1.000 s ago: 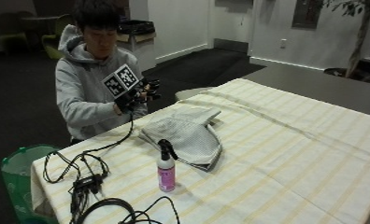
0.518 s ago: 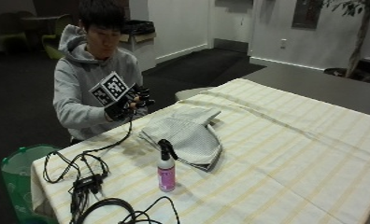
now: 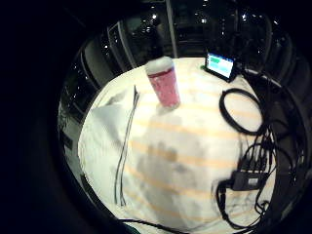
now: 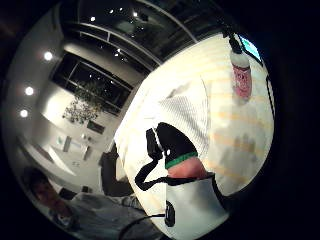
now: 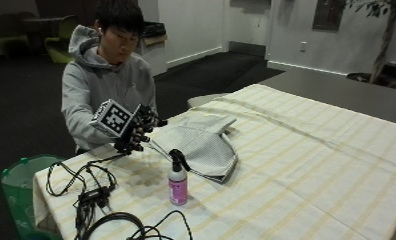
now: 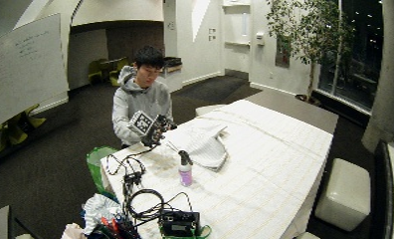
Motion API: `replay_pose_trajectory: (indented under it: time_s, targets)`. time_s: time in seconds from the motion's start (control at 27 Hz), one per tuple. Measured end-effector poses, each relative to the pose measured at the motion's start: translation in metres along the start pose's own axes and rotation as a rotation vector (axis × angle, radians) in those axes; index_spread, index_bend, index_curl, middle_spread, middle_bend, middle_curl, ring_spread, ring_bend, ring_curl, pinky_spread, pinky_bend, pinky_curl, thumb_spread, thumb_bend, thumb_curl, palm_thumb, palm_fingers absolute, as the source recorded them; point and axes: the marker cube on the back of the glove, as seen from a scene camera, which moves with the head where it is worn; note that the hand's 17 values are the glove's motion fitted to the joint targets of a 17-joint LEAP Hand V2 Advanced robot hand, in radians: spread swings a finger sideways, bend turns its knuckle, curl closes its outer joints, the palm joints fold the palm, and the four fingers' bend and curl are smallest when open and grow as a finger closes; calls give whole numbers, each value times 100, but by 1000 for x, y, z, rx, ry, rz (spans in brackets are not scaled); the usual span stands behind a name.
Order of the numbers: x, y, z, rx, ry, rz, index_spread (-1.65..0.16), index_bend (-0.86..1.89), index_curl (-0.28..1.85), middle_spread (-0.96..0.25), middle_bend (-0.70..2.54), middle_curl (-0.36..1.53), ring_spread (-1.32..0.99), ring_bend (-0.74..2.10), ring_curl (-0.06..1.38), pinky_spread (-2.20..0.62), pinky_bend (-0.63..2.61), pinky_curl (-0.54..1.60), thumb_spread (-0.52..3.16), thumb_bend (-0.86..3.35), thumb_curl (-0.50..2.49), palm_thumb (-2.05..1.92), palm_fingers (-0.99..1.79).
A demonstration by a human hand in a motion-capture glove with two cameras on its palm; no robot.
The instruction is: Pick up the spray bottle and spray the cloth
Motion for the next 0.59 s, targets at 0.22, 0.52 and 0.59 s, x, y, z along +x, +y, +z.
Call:
replay_pose_trajectory:
  time_s: [0.22, 0.52, 0.59]
  targets:
    - [28, -24, 17, 8, -38, 63, -40, 7, 12, -6, 21, 30, 5, 35, 23, 26, 55, 33, 105, -2, 31, 54, -10]
    - [50, -56, 43, 70, -282, 215, -39, 9, 11, -7, 23, 31, 4, 35, 23, 25, 53, 33, 103, -1, 33, 59, -6]
    - [53, -62, 50, 83, -314, 234, -38, 11, 12, -7, 23, 32, 3, 34, 23, 25, 53, 33, 102, -1, 34, 61, -5]
